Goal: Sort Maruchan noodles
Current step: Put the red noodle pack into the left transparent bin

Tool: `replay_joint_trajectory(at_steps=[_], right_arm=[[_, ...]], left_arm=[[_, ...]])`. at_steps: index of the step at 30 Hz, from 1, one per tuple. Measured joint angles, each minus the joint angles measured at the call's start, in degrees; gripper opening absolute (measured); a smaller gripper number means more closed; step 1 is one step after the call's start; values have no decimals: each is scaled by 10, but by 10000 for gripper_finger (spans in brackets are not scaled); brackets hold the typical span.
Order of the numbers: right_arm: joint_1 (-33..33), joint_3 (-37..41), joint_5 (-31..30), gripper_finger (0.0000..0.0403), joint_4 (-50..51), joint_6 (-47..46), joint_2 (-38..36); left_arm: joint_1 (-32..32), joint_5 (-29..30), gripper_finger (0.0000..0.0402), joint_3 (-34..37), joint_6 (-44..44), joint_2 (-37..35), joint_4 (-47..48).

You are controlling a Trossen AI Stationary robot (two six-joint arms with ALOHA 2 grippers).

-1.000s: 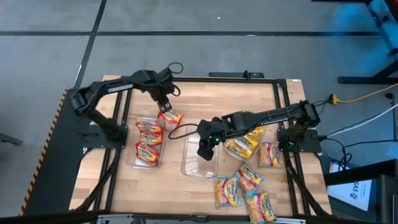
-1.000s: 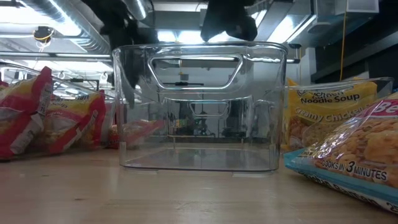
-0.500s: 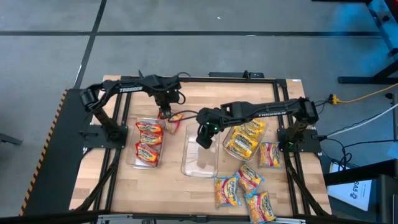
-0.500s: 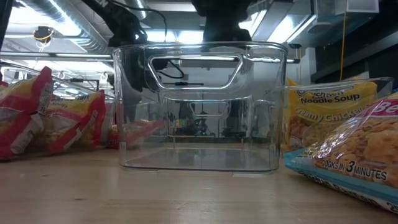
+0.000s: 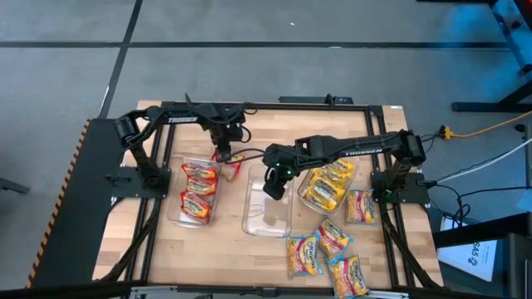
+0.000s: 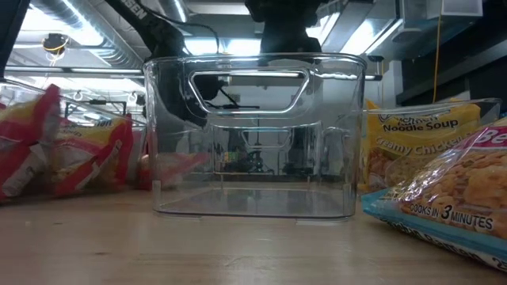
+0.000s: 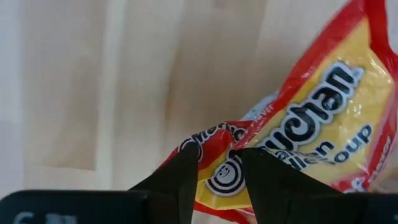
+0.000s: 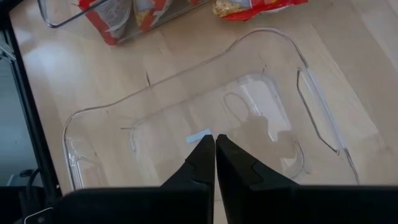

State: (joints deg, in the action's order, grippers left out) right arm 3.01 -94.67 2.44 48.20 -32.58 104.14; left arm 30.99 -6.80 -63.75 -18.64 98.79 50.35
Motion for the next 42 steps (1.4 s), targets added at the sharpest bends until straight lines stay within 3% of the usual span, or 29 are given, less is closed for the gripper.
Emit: replay_joint_trajectory(at_steps=[3,6,9,14,20,30,36,42], right_arm=[[0,0,0,14,0,0,0],[0,0,0,14,0,-1,0],[0,0,0,14,0,-1,0],[0,0,-5,14,0,3,0],[0,0,-16,14,-1,13,0],[0,0,-19,14,-3,13,0],[0,0,-19,14,-2,13,0],[0,0,-18,14,-1,13,0]], left_arm=[[-6,29,86,0,4,0,-1],[-7,58,22,0,14,-8,-1],[-3,60,4,0,20,-22,1],[-9,62,1,0,45,-64,34],[-25,92,1,-5,89,-167,78],[-94,125,0,-114,212,-327,157],[-169,147,0,-222,297,-353,267],[-247,105,0,-267,405,-353,397]])
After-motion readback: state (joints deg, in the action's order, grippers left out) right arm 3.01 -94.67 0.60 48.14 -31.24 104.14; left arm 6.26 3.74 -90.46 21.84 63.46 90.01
